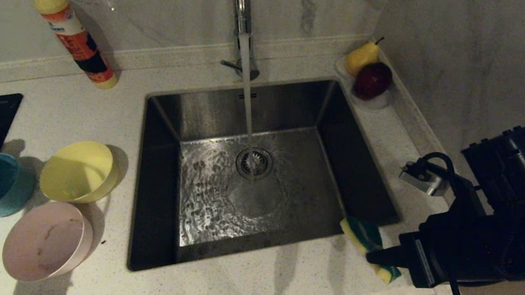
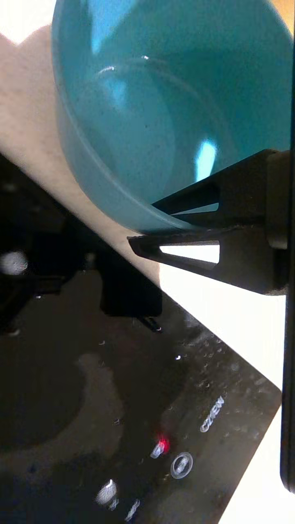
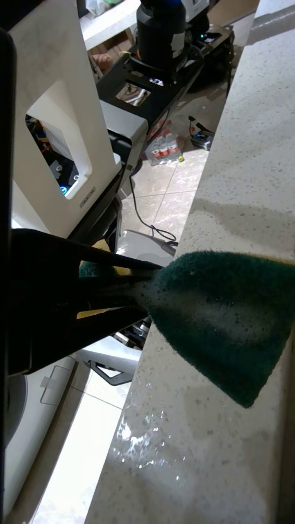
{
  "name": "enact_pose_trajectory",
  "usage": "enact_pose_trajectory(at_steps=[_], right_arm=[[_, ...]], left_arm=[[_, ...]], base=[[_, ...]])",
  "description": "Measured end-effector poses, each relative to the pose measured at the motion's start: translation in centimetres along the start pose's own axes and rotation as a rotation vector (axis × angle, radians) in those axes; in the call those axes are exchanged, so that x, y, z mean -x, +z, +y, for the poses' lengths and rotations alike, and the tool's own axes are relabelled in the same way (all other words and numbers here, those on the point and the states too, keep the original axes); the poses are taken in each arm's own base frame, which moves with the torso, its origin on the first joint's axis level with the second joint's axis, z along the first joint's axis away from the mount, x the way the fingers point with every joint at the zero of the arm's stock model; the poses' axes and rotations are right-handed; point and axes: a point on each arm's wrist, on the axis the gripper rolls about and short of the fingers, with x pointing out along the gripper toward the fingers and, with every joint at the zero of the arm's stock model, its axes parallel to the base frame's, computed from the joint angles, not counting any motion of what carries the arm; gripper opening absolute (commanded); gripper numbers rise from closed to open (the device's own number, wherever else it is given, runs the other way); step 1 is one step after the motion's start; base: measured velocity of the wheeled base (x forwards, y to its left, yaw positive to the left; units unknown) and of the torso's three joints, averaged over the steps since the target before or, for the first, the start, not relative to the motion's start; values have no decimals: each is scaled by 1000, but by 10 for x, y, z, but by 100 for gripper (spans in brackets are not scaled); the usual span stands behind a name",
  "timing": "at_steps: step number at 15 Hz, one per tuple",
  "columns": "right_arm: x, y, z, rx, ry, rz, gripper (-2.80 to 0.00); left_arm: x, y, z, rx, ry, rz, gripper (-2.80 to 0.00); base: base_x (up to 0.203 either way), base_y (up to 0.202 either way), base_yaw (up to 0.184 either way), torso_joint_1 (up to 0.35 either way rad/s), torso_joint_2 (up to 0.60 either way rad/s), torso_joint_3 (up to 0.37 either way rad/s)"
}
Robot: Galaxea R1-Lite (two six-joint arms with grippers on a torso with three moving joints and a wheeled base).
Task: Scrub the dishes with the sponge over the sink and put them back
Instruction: Pick up a bowl and the sponge
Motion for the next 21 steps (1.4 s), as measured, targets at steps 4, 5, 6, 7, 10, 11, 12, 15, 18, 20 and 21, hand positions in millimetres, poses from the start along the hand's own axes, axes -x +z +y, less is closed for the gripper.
enact_pose_trajectory(at_steps=[4,5,6,7,10,11,12,15,18,20,21], right_arm=[[1,0,0,0,1,-2,-280],[1,0,0,1,2,-3,-280],[2,0,0,1,3,-4,-280],[2,0,1,1,4,-4,-280],[2,-1,1,3,-8,-7,-280],[2,-1,1,3,-12,-10,-280],[4,-1,1,3,-17,-15,-280],[9,-1,2,5,-21,-32,-280],[12,-3,4,14,-34,-44,-280],[13,-3,4,16,-36,-46,-280],[12,-3,4,16,-37,-45,-280]], left_arm=[[6,9,2,17,4,-35,-280],[11,14,2,32,5,-56,-280],[17,19,1,41,1,-81,-280],[25,24,0,42,-4,-109,-280],[63,37,-14,19,-35,-197,-280],[79,41,-21,6,-60,-233,-280],[98,45,-30,-12,-102,-267,-280],[149,44,-67,-82,-257,-297,-280],[177,35,-107,-162,-376,-241,-280],[179,30,-130,-205,-401,-212,-280],[176,26,-141,-226,-409,-202,-280]], base=[[0,0,0,0,0,0],[0,0,0,0,0,0],[0,0,0,0,0,0],[0,0,0,0,0,0],[0,0,0,0,0,0],[0,0,0,0,0,0],[0,0,0,0,0,0],[0,0,0,0,0,0],[0,0,0,0,0,0],[0,0,0,0,0,0],[0,0,0,0,0,0]])
